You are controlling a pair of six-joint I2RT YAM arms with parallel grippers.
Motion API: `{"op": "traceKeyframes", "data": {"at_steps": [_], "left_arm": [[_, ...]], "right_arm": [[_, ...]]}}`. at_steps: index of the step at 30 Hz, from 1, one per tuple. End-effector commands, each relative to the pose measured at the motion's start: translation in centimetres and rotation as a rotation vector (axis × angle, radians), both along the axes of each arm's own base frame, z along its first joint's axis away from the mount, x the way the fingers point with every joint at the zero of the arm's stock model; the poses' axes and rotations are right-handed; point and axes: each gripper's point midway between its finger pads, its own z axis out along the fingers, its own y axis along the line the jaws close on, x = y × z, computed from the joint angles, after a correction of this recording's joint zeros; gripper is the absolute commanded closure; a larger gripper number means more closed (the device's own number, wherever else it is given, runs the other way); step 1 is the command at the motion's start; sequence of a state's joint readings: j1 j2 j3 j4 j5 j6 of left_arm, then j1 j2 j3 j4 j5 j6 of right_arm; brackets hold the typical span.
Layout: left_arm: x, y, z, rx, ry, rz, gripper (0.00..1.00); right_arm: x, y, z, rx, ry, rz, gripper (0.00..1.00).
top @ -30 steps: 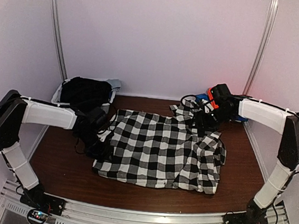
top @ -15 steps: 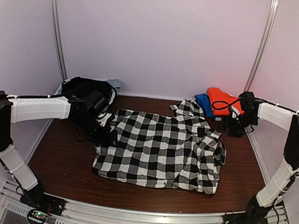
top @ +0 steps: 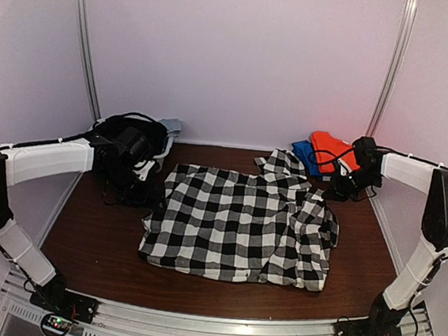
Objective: Fold and stack the mixed laundry pile
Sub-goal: Smooth out the flattened shirt at the center of the board.
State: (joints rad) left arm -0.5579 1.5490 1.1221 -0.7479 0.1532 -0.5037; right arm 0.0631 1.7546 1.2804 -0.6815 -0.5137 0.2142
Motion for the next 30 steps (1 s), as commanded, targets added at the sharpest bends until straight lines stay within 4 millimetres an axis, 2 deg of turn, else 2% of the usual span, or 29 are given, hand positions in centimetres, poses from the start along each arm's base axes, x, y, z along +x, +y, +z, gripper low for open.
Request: {"op": "traceKeyframes", "data": {"at_steps": [1, 3, 5, 6, 8, 11, 12, 13, 14, 15, 17, 18, 20, 24, 26, 30], "left_arm": [[1.3, 2.7, 3.1, -0.044, -0.078, 0.068, 0.06], [1.8, 4.4, 3.9, -0.064, -0.097, 0.118, 0.05], [2.0, 5.6, 4.3, -0.075, -0.112, 0.144, 0.04], [2.0, 5.9, 4.4, -0.074, -0.116, 0.145, 0.04], [1.9, 6.3, 4.3, -0.067, -0.114, 0.146, 0.04], [1.6, 6.1, 3.9, -0.077, -0.101, 0.135, 0.04], [1.6, 5.8, 3.9, -0.090, -0.100, 0.126, 0.04], [1.7, 5.5, 4.0, -0.111, -0.104, 0.113, 0.04], [1.7, 5.0, 4.1, -0.135, -0.108, 0.094, 0.04], [1.7, 4.4, 4.3, -0.156, -0.117, 0.070, 0.03], [1.5, 3.2, 4.6, -0.172, -0.142, 0.005, 0.03], [1.4, 2.6, 4.7, -0.169, -0.149, -0.031, 0.03], [1.1, 1.1, 4.6, -0.158, -0.157, -0.108, 0.04], [1.1, -1.8, 3.1, -0.128, -0.136, -0.210, 0.12], [1.1, -3.5, 2.0, -0.099, -0.122, -0.263, 0.16], [0.9, -5.4, -1.2, -0.036, -0.068, -0.309, 0.28]], "right_arm": [[-1.6, 6.4, 9.2, 0.138, -0.201, 0.162, 1.00], [-3.9, 10.4, 11.9, 0.207, -0.258, 0.244, 1.00], [-7.0, 15.0, 13.9, 0.285, -0.283, 0.343, 1.00], [-9.1, 17.8, 14.5, 0.322, -0.276, 0.401, 1.00], [-12.5, 22.1, 15.8, 0.386, -0.281, 0.508, 1.00], [-17.6, 28.0, 16.6, 0.462, -0.256, 0.677, 1.00], [-19.0, 29.4, 16.7, 0.480, -0.244, 0.725, 0.93], [-20.2, 30.2, 16.7, 0.502, -0.218, 0.767, 0.74], [-20.6, 30.3, 16.6, 0.516, -0.200, 0.776, 0.67], [-20.4, 29.9, 17.0, 0.526, -0.215, 0.764, 0.54], [-18.8, 27.8, 17.3, 0.509, -0.255, 0.688, 0.42], [-17.5, 26.2, 17.1, 0.491, -0.268, 0.633, 0.40], [-14.8, 22.7, 15.5, 0.413, -0.267, 0.510, 0.40], [-9.8, 15.6, 9.3, 0.132, -0.213, 0.323, 0.47], [-8.2, 13.6, 6.7, 0.038, -0.174, 0.274, 0.49], [-6.7, 12.3, 2.2, -0.053, -0.093, 0.255, 0.53]]}}
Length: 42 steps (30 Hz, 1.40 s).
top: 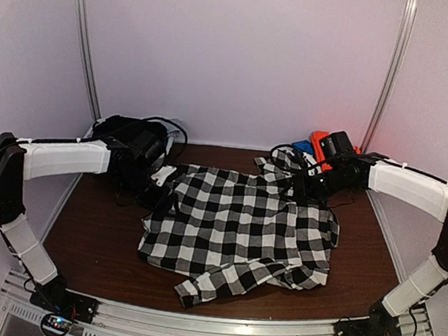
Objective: Fold and stack the mixed laundry pile
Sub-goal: Smooth out the flattened shirt at the center of the board.
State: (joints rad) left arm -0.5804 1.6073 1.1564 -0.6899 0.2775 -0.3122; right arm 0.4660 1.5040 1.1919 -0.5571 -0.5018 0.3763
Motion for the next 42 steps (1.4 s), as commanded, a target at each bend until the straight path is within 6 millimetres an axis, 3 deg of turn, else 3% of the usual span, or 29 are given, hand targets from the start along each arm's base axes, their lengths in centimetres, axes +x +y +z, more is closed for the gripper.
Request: {"op": "traceKeyframes", "data": {"at_steps": [1, 8, 14, 16, 18, 20, 22, 24, 26, 29, 31, 36, 39, 42], "left_arm": [[0.6, -2.0, -2.2, 0.049, -0.014, -0.065, 0.30], [-5.0, -0.8, -7.3, 0.172, 0.098, -0.122, 0.43], [-11.7, 1.5, -9.4, 0.241, 0.204, -0.137, 0.53], [-14.1, 2.2, -9.5, 0.264, 0.229, -0.145, 0.53], [-15.8, 1.2, -8.7, 0.277, 0.197, -0.201, 0.54], [-17.5, 0.4, -8.2, 0.259, 0.260, -0.220, 0.57], [-18.0, 0.0, -7.3, 0.220, 0.285, -0.214, 0.57], [-16.5, -0.9, -4.4, 0.143, 0.204, -0.178, 0.43], [-13.6, -1.4, -1.7, 0.053, 0.135, -0.104, 0.31], [-7.7, -0.4, 0.7, -0.045, 0.077, 0.035, 0.27], [-4.2, 0.1, 1.1, -0.033, 0.033, 0.060, 0.27], [0.9, -0.8, -0.7, 0.064, 0.028, 0.064, 0.29], [2.0, -1.4, -2.8, 0.088, 0.053, 0.064, 0.31], [2.0, -1.3, -4.9, 0.106, 0.079, 0.064, 0.33]], "right_arm": [[0.3, -2.7, -6.8, -0.215, 0.101, -0.025, 0.54], [-3.0, -4.9, -14.3, -0.345, 0.271, 0.012, 0.59], [-8.0, -6.4, -16.3, -0.349, 0.392, 0.020, 0.61], [-9.8, -6.8, -16.1, -0.338, 0.423, 0.022, 0.62], [-11.6, -7.0, -15.5, -0.313, 0.448, 0.026, 0.62], [-12.5, -6.3, -13.5, -0.252, 0.442, 0.039, 0.62], [-12.1, -5.7, -10.5, -0.188, 0.407, 0.032, 0.59], [-9.8, -6.2, -7.4, -0.153, 0.308, -0.028, 0.50], [-6.8, -8.0, -5.3, -0.129, 0.228, -0.123, 0.45], [-2.7, -11.8, -4.7, -0.148, 0.173, -0.257, 0.45], [-0.5, -13.9, -5.6, -0.193, 0.177, -0.314, 0.46], [3.3, -19.2, -6.5, -0.228, 0.179, -0.446, 0.45], [4.2, -22.1, -7.7, -0.190, 0.208, -0.513, 0.47], [4.4, -23.1, -9.1, -0.153, 0.234, -0.529, 0.50]]}}
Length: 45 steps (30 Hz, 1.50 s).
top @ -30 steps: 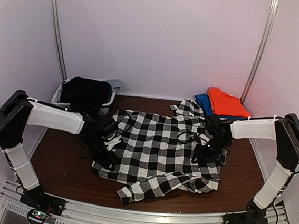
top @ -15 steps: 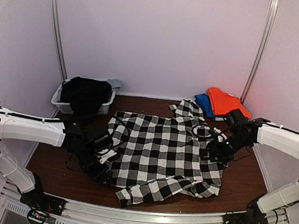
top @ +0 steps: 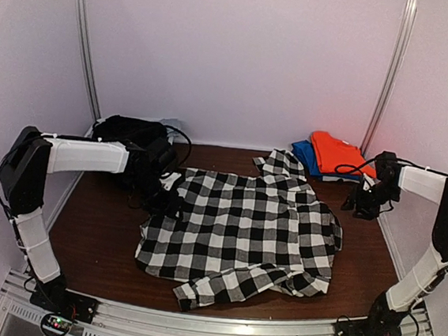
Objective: Fold and stack the mixed laundry pile
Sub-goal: Smooth out the flattened shirt at the center of the board.
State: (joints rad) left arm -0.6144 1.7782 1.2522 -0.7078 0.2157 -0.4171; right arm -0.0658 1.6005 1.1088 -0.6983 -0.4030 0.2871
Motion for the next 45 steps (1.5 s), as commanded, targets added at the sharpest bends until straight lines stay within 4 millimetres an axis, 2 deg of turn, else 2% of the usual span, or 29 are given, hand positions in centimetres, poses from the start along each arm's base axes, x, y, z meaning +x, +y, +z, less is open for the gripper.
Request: {"op": "traceKeyframes", "data": {"at_steps": [1, 7, 12, 17, 20, 22, 23, 24, 27, 30, 32, 35, 37, 41, 45], "left_arm": [[0.3, 0.1, -2.2, 0.028, 0.009, -0.022, 0.34], [-2.4, 1.7, -6.1, 0.073, 0.096, -0.039, 0.38], [-4.2, 3.1, -7.3, 0.111, 0.130, -0.047, 0.40], [-6.5, 3.5, -7.4, 0.145, 0.170, -0.050, 0.42], [-9.0, 4.4, -7.7, 0.186, 0.208, -0.043, 0.42], [-10.8, 5.3, -8.0, 0.192, 0.245, -0.002, 0.44], [-11.7, 5.7, -8.1, 0.189, 0.260, 0.017, 0.45], [-12.6, 6.0, -8.1, 0.181, 0.274, 0.036, 0.46], [-15.7, 6.8, -8.2, 0.171, 0.321, 0.084, 0.49], [-18.4, 8.1, -7.9, 0.192, 0.339, 0.121, 0.49], [-19.7, 8.9, -7.7, 0.176, 0.355, 0.157, 0.49], [-20.4, 9.3, -6.9, 0.129, 0.344, 0.183, 0.49], [-20.0, 8.9, -6.1, 0.111, 0.325, 0.173, 0.47], [-17.7, 7.5, -3.8, 0.089, 0.243, 0.131, 0.37], [-14.2, 6.3, -1.0, 0.042, 0.167, 0.127, 0.21]], "right_arm": [[1.3, -1.6, -0.9, 0.030, -0.029, -0.020, 0.52], [1.0, 0.5, -4.2, 0.150, 0.036, 0.036, 0.55], [0.5, 1.5, -5.6, 0.207, 0.071, 0.077, 0.58], [-1.1, 2.7, -6.4, 0.270, 0.105, 0.103, 0.61], [-1.9, 3.8, -6.1, 0.316, 0.103, 0.117, 0.70], [-2.4, 4.1, -6.0, 0.320, 0.112, 0.123, 0.87], [-2.7, 4.1, -5.8, 0.322, 0.119, 0.124, 0.99], [-3.0, 4.0, -5.7, 0.312, 0.125, 0.118, 1.00], [-4.1, 2.4, -4.8, 0.209, 0.130, 0.057, 1.00], [-6.0, 0.4, -3.9, 0.092, 0.153, -0.026, 1.00], [-7.4, 0.5, -3.6, 0.095, 0.174, -0.056, 1.00], [-10.2, 1.6, -3.8, 0.149, 0.217, -0.081, 1.00], [-12.0, 2.3, -3.7, 0.171, 0.231, -0.107, 1.00], [-14.7, 2.3, -3.2, 0.160, 0.240, -0.156, 1.00], [-15.4, 1.2, -2.9, 0.112, 0.236, -0.213, 1.00]]}}
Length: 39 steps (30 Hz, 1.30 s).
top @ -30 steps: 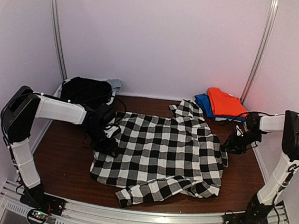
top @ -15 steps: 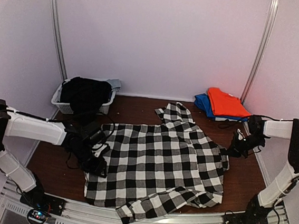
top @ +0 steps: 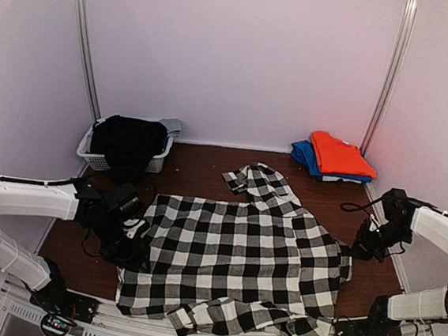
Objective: Fold and stack the mixed laundry pile
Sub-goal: Smooth out the flattened shirt at the center of the board.
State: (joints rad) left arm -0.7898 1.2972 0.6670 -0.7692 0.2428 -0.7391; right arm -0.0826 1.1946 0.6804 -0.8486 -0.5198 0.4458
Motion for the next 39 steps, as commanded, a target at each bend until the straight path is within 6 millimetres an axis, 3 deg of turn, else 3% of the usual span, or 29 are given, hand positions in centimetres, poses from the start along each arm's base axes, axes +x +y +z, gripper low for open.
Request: {"op": "traceKeyframes", "data": {"at_steps": [1, 2, 4, 8, 11, 14, 17, 24, 30, 34, 39], "left_arm": [[4.6, -0.6, 3.7, -0.044, -0.109, 0.024, 0.18], [5.8, -0.5, 4.7, -0.066, -0.135, 0.040, 0.13], [8.6, -0.1, 7.1, -0.113, -0.210, 0.077, 0.03], [13.8, 0.0, 11.3, -0.139, -0.374, 0.081, 0.02], [17.1, -0.2, 12.1, -0.156, -0.402, 0.109, 0.02], [19.9, -0.8, 12.4, -0.179, -0.419, 0.112, 0.02], [21.9, -2.1, 13.0, -0.228, -0.464, 0.084, 0.02], [25.0, -3.5, 11.2, -0.201, -0.422, 0.063, 0.02], [27.0, -4.5, 10.1, -0.179, -0.410, 0.005, 0.02], [27.9, -4.6, 9.2, -0.146, -0.397, -0.021, 0.02], [27.1, -4.5, 7.5, -0.135, -0.350, -0.055, 0.03]], "right_arm": [[-0.7, -1.2, 0.2, -0.054, 0.017, -0.082, 1.00], [-0.3, -1.2, 0.4, -0.055, 0.002, -0.083, 0.95], [0.9, -2.2, 1.6, -0.101, -0.039, -0.078, 0.58], [5.9, -3.5, 6.0, -0.194, -0.233, 0.016, 0.34], [10.0, -2.9, 8.2, -0.175, -0.336, 0.113, 0.33], [14.3, -1.1, 8.9, -0.068, -0.395, 0.197, 0.40], [18.0, 0.4, 8.1, 0.002, -0.391, 0.262, 0.49], [24.9, 4.5, 5.8, -0.045, -0.372, 0.404, 0.53], [27.1, 7.4, 1.0, -0.111, -0.290, 0.490, 0.55], [26.6, 8.4, -1.4, -0.167, -0.231, 0.555, 0.55], [25.2, 9.1, -3.5, -0.228, -0.170, 0.613, 0.54]]}}
